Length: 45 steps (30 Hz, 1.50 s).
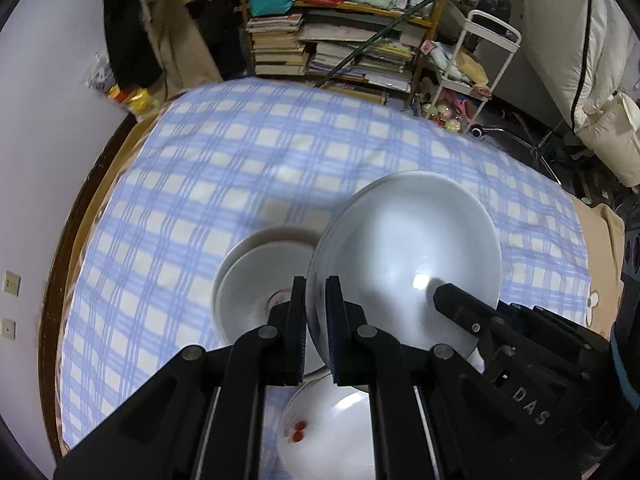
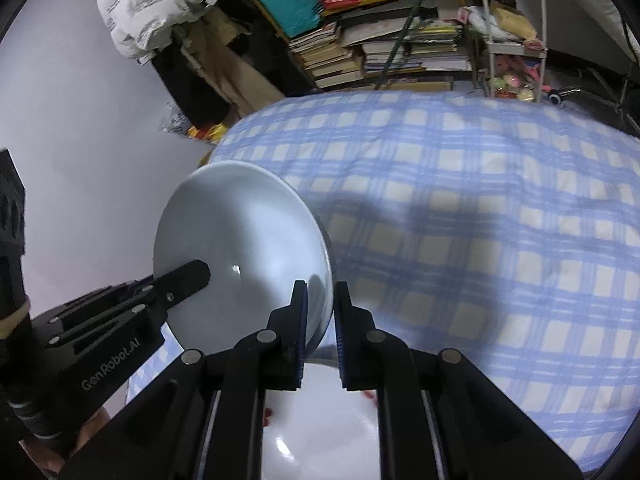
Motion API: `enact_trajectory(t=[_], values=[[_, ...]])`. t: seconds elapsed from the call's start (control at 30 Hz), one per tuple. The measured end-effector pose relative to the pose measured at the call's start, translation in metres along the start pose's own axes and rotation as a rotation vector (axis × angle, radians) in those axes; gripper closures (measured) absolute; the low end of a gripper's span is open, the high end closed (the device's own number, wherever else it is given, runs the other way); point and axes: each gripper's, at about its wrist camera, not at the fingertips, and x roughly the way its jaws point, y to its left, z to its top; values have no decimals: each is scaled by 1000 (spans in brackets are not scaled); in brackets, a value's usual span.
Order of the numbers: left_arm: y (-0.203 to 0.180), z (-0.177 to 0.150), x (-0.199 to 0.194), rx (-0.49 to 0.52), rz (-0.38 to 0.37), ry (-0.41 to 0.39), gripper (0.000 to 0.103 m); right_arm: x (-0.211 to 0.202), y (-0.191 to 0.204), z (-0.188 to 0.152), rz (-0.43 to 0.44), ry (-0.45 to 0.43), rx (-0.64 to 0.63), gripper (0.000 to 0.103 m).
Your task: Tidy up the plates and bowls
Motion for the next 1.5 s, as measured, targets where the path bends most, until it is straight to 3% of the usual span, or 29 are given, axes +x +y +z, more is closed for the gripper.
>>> enact_trajectory(t=[0.33, 0.6, 0.97, 1.17, 1.27, 1.5], values=[[48, -14, 10, -39, 18, 13, 94, 31, 35, -8, 11, 33, -33, 89], [69, -23, 33, -75, -6, 37, 94, 57, 49, -13, -44, 73, -60, 89], [81, -35, 59, -117, -75, 73, 91, 66, 58, -17, -149, 60, -120, 89], [79, -37, 63, -119, -68, 72, 91, 65, 54, -19, -147, 45, -105, 89], [73, -36, 59, -80, 3, 34, 91, 66, 55, -19, -171, 43, -122, 88], [76, -32, 55, -59, 22, 25, 91, 67, 52, -16, -174, 70, -126, 87]])
